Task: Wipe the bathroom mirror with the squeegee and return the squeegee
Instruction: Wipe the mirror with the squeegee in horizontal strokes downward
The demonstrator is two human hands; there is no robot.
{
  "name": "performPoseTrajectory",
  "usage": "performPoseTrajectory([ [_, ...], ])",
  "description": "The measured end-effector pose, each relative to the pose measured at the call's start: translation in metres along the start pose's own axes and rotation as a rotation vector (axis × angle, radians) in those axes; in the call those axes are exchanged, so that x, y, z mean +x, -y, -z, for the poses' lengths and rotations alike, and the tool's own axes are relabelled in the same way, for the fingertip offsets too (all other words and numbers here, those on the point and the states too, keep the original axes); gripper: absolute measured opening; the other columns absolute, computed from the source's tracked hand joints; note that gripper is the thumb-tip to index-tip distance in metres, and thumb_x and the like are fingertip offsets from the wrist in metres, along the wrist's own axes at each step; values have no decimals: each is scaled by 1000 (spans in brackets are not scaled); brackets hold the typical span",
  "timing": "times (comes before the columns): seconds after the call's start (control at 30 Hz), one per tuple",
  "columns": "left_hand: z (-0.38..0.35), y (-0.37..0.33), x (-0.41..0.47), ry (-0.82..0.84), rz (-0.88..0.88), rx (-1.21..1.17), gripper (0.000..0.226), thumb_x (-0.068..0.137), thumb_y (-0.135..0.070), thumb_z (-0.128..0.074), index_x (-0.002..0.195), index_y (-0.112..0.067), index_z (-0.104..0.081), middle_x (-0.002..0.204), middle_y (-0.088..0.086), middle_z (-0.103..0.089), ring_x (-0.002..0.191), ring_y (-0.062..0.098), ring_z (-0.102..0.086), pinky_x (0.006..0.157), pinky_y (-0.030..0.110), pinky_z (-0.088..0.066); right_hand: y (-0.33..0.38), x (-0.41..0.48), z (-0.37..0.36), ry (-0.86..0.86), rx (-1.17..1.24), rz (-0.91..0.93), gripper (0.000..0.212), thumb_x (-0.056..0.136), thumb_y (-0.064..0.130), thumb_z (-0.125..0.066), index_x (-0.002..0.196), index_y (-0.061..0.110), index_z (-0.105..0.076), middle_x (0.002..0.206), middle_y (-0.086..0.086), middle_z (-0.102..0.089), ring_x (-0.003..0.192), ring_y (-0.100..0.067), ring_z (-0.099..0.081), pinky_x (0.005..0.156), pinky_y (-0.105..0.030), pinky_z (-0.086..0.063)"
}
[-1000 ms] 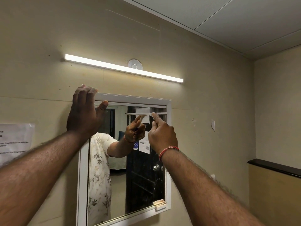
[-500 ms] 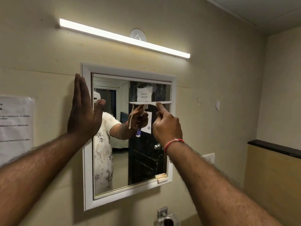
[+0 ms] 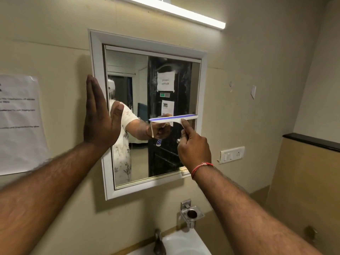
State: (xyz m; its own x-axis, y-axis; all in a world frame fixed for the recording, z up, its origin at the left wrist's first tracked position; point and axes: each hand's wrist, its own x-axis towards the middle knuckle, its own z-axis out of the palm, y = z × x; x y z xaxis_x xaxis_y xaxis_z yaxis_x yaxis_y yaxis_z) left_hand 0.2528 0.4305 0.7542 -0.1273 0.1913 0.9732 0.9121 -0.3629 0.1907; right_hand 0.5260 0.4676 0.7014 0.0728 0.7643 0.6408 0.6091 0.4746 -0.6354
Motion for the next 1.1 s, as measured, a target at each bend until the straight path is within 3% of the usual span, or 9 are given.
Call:
performPoseTrajectory([
  [0.2, -2, 4, -33, 29, 52, -16, 81, 116, -32, -49, 172, -2, 1, 182, 15, 4, 169, 18, 2, 136, 28, -7, -7, -9, -11, -24, 47, -32, 49, 114, 35, -47, 159, 51, -41, 80, 5, -71, 67, -16, -67, 70, -40, -67],
  [0.5, -7, 9, -79, 41, 89, -25, 81, 115, -28, -52, 171, 3, -2, 181, 19, -1, 169, 21, 0, 135, 25, -6, -34, -43, -26, 19, 35, -82, 49, 114, 34, -49, 160, 51, -41, 85, 6, -73, 68, -15, -68, 68, -39, -67],
  [0.97, -14, 19, -121, 71, 106, -43, 82, 114, -23, -55, 169, 7, -1, 180, 24, -1, 169, 31, -4, 137, 40, -12, -64, -83, -43, 67, 17, -145, 51, 115, 35, -48, 161, 53, -36, 86, 5, -72, 70, -16, -68, 69, -40, -67],
  [1.1, -15, 20, -132, 70, 132, -36, 83, 114, -24, -56, 169, 8, -2, 180, 24, -2, 169, 30, -4, 137, 35, -10, -75, -95, -51, 85, -13, -156, 52, 114, 37, -48, 162, 52, -36, 87, 6, -72, 69, -16, -68, 69, -38, -68],
])
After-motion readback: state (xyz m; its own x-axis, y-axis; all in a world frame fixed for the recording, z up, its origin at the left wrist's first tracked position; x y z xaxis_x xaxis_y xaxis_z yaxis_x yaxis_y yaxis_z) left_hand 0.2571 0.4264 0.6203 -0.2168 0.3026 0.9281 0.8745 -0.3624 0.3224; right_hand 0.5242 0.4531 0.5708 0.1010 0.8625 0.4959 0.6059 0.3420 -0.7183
